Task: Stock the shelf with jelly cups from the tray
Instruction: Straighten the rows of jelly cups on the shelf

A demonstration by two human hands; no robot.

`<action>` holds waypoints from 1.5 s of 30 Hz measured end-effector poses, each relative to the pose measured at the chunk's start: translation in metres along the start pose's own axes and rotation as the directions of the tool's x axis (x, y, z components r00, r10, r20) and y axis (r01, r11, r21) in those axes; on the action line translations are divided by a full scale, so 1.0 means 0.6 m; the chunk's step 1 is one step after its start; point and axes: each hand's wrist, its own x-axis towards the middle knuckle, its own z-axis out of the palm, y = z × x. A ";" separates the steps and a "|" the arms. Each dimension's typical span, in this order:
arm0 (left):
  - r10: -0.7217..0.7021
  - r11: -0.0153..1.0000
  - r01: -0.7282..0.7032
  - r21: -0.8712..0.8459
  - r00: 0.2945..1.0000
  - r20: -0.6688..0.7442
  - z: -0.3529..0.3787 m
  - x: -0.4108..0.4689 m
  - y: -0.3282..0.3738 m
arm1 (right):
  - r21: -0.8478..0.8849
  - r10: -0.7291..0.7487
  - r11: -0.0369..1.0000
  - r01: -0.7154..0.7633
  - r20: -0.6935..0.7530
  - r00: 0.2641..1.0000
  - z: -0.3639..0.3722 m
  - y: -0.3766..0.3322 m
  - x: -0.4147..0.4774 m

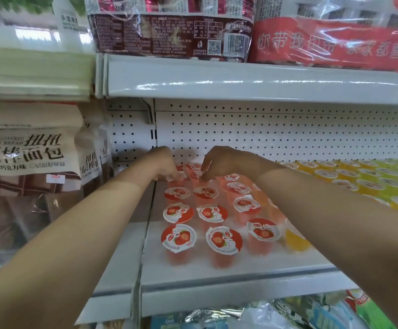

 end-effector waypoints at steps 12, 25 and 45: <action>0.033 0.998 -0.041 0.044 0.983 0.178 0.021 -0.055 0.015 | -0.037 -0.023 0.999 0.029 0.166 0.986 -0.001 -0.013 -0.047; 0.056 0.997 -0.062 0.037 0.989 0.133 0.024 -0.058 0.012 | -0.052 0.021 0.999 -0.015 0.111 0.994 0.006 -0.013 -0.041; -0.078 0.978 0.026 0.208 0.965 0.248 0.015 -0.152 0.043 | -0.165 -0.149 0.969 0.185 0.208 0.967 0.000 -0.041 -0.147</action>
